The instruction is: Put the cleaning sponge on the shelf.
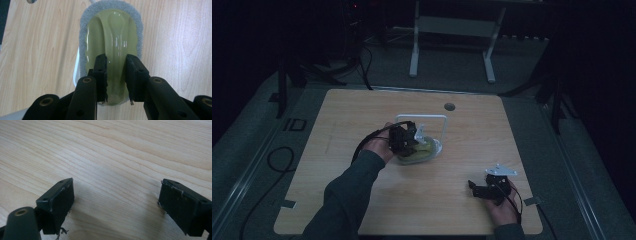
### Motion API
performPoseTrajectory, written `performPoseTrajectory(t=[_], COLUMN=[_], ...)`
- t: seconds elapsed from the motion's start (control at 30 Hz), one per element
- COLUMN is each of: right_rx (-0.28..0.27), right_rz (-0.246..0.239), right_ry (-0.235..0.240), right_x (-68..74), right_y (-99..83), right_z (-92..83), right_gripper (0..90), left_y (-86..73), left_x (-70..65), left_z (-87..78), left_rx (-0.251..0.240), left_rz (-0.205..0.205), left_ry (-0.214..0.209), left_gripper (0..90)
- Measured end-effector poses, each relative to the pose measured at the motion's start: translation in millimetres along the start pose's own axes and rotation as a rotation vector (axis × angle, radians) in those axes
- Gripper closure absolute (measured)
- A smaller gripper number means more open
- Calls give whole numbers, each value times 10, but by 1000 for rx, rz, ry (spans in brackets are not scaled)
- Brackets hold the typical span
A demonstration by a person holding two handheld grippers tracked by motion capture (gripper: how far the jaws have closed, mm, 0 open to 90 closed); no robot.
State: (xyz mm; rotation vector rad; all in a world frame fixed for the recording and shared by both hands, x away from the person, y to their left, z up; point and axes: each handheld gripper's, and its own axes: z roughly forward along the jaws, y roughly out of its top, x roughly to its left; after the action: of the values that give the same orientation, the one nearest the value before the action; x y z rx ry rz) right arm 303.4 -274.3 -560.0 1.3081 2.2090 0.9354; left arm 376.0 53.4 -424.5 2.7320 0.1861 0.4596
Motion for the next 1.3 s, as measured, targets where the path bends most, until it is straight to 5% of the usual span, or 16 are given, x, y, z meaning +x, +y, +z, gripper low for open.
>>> performPoseTrajectory(t=[1.3], right_rx=[1], right_rz=[0], right_ry=[0], right_x=[1], right_y=[0], right_z=[-1], right_gripper=[126], left_y=[75], left_x=[157], left_z=[108], left_rx=[47], left_rz=[64], left_ry=[5], left_gripper=[720])
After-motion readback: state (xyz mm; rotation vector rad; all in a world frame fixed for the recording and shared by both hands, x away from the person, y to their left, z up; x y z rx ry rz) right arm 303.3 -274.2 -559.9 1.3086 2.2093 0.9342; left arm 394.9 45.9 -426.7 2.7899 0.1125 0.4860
